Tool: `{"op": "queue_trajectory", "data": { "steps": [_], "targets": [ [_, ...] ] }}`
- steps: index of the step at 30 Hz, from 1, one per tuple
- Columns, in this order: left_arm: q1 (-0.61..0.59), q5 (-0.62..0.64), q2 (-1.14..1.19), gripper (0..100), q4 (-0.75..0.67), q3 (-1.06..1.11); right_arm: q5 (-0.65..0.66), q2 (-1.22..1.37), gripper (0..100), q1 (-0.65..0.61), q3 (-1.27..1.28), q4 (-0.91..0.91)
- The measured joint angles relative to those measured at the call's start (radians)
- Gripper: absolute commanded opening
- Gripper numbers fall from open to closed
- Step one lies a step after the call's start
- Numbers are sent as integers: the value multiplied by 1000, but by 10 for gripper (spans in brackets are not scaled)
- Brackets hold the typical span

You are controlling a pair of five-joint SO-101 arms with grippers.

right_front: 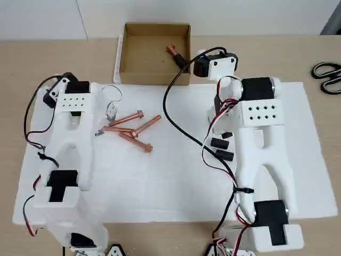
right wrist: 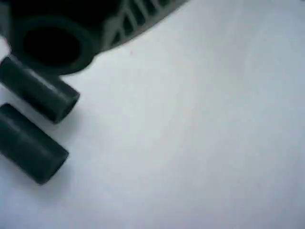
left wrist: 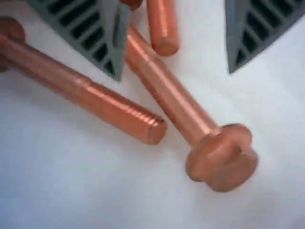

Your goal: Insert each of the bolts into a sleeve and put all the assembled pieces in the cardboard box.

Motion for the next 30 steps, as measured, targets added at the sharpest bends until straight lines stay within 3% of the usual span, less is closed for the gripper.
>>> {"op": "queue_trajectory", "data": {
  "steps": [5,30],
  "targets": [
    [0,2,2,134,-66,38,0,0,6,6,0,0],
    [-37,71,106,114,-137,74,0,0,6,6,0,0]
  ]
}}
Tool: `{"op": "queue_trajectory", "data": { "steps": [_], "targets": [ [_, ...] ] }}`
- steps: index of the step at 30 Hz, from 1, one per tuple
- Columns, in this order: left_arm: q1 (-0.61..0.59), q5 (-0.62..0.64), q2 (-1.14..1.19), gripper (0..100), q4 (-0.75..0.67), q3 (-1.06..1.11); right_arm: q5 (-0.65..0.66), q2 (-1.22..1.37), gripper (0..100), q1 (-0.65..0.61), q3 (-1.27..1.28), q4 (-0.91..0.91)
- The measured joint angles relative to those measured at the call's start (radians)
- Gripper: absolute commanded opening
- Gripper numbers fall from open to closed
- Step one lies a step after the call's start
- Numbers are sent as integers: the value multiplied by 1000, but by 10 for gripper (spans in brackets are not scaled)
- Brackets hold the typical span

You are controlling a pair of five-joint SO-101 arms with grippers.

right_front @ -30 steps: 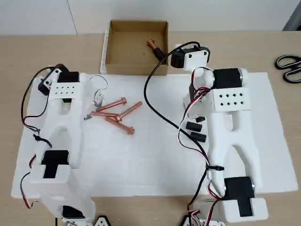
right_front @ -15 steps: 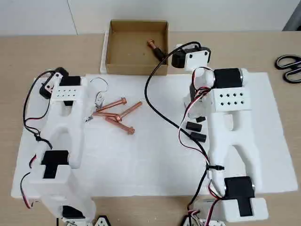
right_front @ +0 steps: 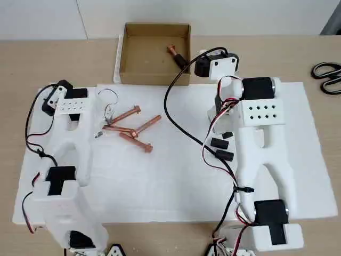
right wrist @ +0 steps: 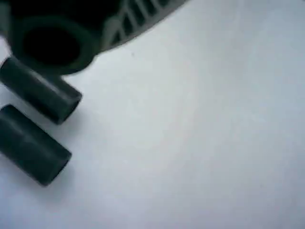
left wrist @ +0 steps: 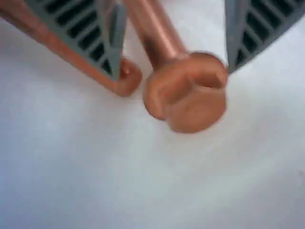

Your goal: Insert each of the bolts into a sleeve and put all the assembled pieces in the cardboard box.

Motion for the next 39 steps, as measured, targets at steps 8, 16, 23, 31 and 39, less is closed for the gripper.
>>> {"op": "queue_trajectory", "data": {
  "steps": [8,16,23,31,39],
  "targets": [
    [0,0,29,6,-2,-5,0,0,6,0,0,0],
    [25,5,34,6,0,-18,0,0,6,0,0,0],
    [26,-86,60,6,87,-140,0,0,6,0,0,0],
    [32,-316,63,6,404,-477,0,0,6,0,0,0],
    [49,-634,46,6,486,-647,0,-2,5,0,0,0]
  ]
}}
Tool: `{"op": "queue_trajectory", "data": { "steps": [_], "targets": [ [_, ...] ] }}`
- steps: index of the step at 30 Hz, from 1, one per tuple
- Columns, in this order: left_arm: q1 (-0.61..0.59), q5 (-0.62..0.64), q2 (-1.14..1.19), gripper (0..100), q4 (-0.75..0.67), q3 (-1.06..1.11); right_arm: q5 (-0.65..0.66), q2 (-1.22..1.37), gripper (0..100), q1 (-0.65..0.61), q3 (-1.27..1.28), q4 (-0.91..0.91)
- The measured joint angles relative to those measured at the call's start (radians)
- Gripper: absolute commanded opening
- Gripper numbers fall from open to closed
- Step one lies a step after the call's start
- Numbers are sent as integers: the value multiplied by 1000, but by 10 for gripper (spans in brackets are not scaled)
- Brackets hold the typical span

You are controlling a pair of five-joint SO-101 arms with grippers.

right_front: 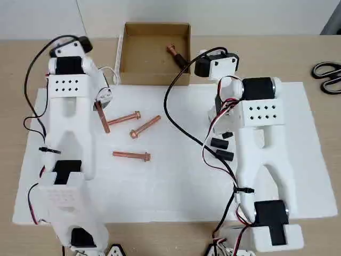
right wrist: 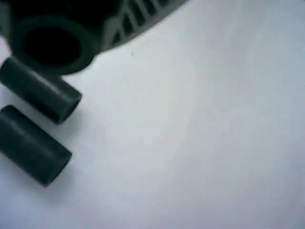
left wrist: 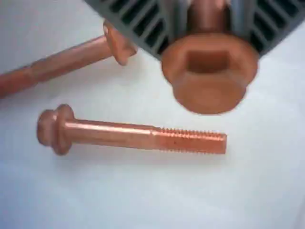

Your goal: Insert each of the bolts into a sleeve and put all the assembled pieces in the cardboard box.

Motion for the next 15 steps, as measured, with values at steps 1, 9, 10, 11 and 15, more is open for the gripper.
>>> {"op": "queue_trajectory", "data": {
  "steps": [1,9,10,11,15],
  "targets": [
    [9,-9,-21,6,2,0,0,0,5,0,0,0],
    [150,-20,-364,6,3,0,0,-178,4,0,0,0],
    [163,-20,-404,6,3,0,0,-232,4,0,0,0],
    [172,-20,-442,6,3,3,0,-288,4,0,0,2],
    [206,-20,-572,6,3,83,0,-535,4,-2,35,2]
  ]
}}
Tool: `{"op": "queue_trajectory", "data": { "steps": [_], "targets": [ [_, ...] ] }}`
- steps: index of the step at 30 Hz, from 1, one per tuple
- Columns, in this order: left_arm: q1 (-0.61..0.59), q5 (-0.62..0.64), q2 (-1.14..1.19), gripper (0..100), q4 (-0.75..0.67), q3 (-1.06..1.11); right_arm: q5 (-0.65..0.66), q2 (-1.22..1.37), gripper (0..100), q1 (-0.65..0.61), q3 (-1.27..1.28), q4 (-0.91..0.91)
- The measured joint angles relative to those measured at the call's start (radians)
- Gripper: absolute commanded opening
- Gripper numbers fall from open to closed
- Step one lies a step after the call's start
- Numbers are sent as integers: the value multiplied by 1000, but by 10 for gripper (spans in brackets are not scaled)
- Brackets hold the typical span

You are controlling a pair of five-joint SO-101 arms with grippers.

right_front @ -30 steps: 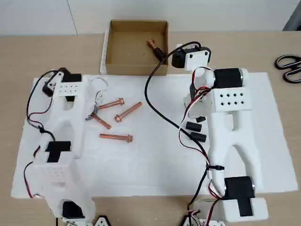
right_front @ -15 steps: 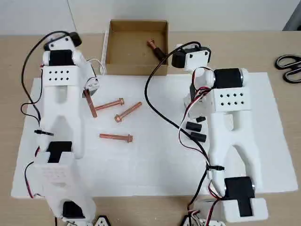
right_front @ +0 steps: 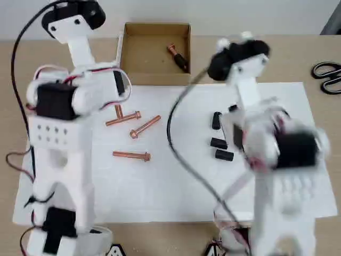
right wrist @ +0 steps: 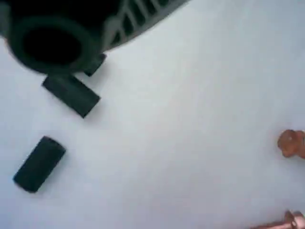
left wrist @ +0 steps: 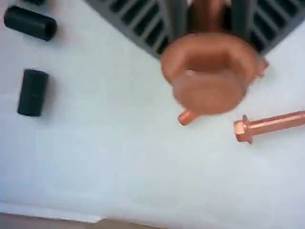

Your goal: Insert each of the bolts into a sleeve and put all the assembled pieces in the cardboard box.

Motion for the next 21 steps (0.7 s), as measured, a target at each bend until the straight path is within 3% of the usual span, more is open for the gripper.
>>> {"op": "queue_trajectory", "data": {
  "steps": [8,21],
  "targets": [
    [18,-2,-123,6,-41,209,0,-252,4,0,339,-35],
    [20,41,-242,6,-186,382,-126,-572,4,-40,922,-474]
  ]
}}
